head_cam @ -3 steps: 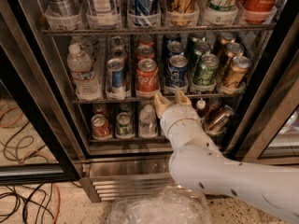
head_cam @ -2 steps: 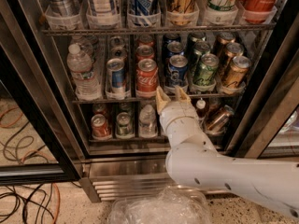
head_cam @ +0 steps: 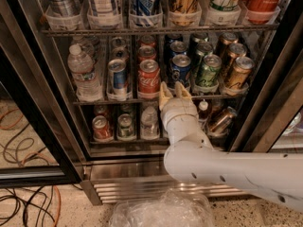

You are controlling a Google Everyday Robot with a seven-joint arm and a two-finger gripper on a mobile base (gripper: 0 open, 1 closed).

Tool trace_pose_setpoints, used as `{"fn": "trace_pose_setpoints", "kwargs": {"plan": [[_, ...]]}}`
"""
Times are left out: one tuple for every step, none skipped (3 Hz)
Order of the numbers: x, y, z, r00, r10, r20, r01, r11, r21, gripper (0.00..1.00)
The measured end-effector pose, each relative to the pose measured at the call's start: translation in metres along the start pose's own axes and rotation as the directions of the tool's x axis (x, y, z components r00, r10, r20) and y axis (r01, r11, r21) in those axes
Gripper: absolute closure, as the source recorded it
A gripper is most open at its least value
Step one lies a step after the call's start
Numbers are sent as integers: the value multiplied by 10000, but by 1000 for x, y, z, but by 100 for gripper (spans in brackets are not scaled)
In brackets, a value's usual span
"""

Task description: Pick pepsi can from middle shelf of fridge

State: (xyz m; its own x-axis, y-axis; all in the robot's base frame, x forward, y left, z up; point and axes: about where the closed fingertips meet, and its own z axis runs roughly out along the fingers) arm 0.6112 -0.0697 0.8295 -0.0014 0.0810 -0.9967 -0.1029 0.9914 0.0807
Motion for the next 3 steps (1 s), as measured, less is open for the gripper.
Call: {"fn": "trace_pose_setpoints", "kwargs": {"plan": [[-2,-5,7,9999,31,167,-33,9999,105,53],[-9,-5,13,9993,-55,362,51,9999,97,52],[-17,-1,11,9978,-226,628,214,9996,195,52]]}}
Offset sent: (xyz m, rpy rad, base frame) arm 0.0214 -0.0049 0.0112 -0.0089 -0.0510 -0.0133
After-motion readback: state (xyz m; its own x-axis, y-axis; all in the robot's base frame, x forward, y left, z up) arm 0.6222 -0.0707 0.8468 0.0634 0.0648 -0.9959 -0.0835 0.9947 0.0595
